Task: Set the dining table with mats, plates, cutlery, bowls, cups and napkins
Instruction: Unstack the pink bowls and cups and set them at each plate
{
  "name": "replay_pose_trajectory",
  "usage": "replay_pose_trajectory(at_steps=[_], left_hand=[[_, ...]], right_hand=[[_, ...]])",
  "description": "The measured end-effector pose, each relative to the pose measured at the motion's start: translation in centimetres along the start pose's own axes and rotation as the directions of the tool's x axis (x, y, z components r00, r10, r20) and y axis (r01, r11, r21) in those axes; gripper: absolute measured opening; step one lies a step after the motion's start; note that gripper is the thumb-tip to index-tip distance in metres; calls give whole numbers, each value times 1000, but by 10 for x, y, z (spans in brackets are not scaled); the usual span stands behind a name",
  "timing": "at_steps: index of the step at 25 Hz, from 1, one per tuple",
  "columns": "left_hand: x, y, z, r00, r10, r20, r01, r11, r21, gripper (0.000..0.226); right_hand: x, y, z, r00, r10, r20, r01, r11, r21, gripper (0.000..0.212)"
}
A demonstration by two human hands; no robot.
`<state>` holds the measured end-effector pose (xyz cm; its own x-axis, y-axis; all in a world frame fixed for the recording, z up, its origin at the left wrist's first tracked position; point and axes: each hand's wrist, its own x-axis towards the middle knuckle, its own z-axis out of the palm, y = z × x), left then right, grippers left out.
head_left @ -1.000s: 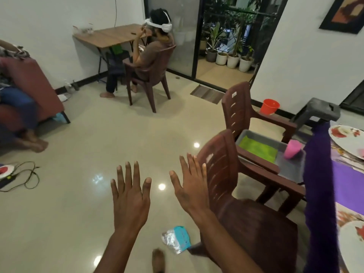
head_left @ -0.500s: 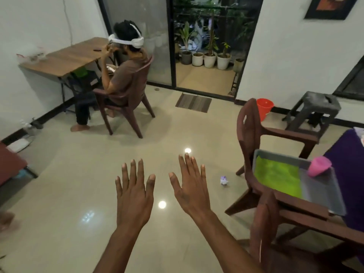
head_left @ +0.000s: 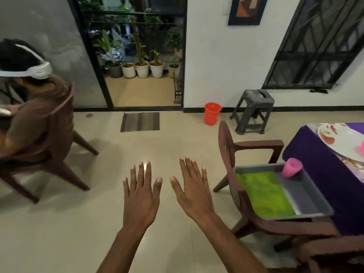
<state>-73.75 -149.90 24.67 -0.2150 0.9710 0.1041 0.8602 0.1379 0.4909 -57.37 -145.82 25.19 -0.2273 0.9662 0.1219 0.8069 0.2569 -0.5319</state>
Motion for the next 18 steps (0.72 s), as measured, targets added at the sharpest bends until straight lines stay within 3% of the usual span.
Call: replay_pose_trajectory(at_steps=[5, 9, 18], left_hand=[[150, 22, 9, 972, 213, 100, -211, 977, -24, 65], [275, 46, 49, 931, 333, 152, -328, 943, -54, 68], [545, 164, 140, 819, 489, 299, -483, 870, -99, 66]], right_hand=[[116, 10, -17, 970, 172, -169, -171, 985, 18, 67], [221, 56, -17, 922, 284, -265, -278, 959, 58, 68], [451, 189, -65, 805, 488, -336, -475, 871, 127, 69]])
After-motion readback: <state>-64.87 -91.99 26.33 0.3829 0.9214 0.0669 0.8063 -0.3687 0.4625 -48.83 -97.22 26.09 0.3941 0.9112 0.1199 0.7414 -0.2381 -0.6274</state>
